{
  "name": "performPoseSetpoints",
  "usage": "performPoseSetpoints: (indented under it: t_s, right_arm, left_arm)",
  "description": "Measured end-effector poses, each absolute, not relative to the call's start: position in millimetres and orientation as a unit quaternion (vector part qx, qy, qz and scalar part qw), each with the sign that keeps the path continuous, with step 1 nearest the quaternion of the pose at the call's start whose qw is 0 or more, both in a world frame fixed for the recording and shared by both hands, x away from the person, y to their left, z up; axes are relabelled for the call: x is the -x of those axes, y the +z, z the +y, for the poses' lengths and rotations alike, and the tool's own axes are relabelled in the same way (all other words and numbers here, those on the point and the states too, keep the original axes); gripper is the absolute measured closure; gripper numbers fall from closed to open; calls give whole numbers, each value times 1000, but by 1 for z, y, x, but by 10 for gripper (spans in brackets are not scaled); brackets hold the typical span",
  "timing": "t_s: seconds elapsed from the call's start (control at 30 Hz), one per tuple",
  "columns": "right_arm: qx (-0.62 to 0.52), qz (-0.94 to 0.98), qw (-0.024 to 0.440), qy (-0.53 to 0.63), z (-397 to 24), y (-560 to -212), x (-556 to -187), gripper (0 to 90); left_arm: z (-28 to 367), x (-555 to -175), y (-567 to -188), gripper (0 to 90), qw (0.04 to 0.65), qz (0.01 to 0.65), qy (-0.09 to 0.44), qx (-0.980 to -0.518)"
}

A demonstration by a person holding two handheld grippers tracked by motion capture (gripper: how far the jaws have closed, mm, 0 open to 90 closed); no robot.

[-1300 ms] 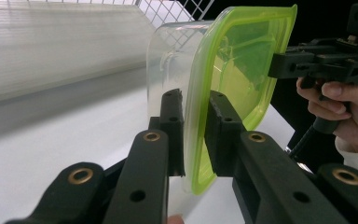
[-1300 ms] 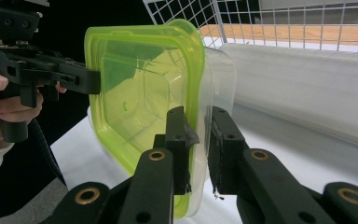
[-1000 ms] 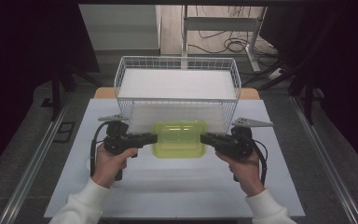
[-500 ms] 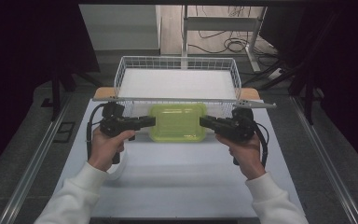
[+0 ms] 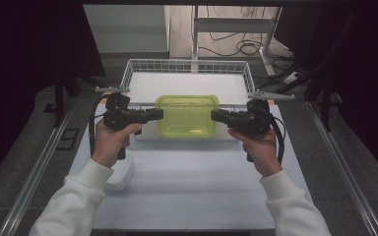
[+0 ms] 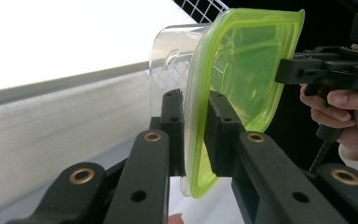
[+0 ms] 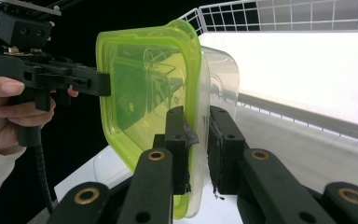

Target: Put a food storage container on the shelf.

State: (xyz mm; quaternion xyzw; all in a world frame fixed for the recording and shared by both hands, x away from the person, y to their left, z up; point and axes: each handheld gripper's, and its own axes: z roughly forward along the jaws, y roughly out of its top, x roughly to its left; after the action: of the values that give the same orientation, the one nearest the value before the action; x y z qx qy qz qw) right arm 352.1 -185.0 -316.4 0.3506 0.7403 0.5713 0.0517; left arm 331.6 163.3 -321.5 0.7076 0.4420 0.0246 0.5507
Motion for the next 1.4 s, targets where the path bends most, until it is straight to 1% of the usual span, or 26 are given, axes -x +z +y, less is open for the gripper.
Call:
performPoseSetpoints:
  t_s: [0.23,0.57,0.93,1.07,1.4]
  right_arm:
    - [-350,740,51,572,-184,-306,-365,784]
    - [-346,732,51,585,-185,-298,-380,784]
    - [-350,727,51,588,-186,-296,-395,786]
    - [-358,729,55,580,-183,-294,-406,791]
    - [-370,731,54,571,-180,-286,-433,792]
  left_arm:
    - [165,-344,-312,790,553,441,26,-706]
    - [163,-357,-296,791,552,438,44,-708]
    - [161,-373,-293,792,547,440,43,-711]
    - [161,-384,-291,793,543,446,50,-710]
    - [164,-414,-289,793,545,453,37,-705]
